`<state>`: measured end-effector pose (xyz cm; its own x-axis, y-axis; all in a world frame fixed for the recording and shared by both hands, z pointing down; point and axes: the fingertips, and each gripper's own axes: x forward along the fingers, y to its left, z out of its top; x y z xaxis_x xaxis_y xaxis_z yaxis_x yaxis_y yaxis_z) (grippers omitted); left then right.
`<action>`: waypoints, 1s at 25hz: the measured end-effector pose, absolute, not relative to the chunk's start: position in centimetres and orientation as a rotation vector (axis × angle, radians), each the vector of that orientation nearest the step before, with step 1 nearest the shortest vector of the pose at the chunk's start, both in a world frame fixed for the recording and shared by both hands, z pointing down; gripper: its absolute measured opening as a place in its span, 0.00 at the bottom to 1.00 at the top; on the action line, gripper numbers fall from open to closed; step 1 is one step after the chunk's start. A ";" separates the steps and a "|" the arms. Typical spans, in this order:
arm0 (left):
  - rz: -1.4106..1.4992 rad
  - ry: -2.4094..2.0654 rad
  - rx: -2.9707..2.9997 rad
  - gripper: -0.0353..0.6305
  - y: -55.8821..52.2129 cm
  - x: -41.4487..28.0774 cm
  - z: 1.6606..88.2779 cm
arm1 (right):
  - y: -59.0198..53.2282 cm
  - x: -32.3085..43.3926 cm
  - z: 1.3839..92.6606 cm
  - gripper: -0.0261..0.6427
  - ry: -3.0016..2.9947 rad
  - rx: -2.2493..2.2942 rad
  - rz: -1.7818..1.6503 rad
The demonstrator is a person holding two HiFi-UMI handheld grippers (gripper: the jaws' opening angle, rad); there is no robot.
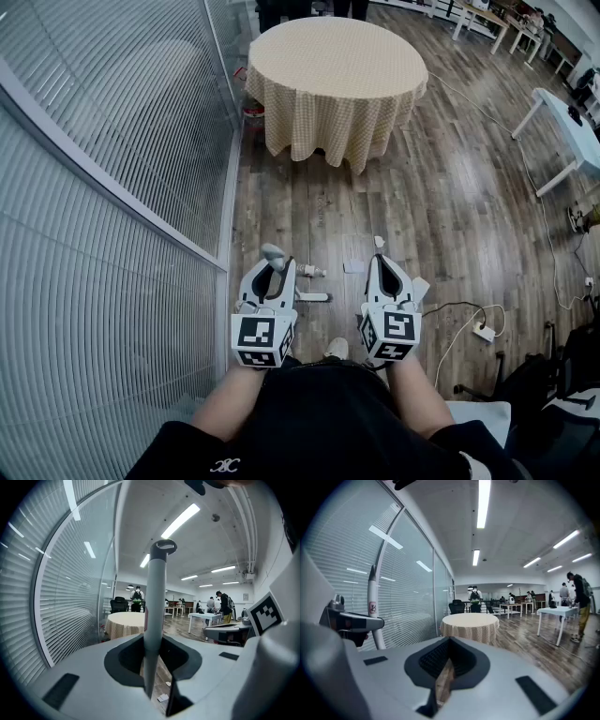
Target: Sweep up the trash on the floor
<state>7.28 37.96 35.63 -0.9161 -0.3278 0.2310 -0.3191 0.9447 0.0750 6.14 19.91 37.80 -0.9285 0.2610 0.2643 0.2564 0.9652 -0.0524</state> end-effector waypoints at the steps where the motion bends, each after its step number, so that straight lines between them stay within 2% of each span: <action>1: -0.048 -2.858 0.477 0.19 37.8 7.3 35.8 | 19.9 6.2 37.9 0.06 -2.844 -0.393 0.029; 25: 0.103 -2.878 0.408 0.19 32.1 4.8 34.9 | 10.1 7.0 39.8 0.06 -2.843 -0.376 0.122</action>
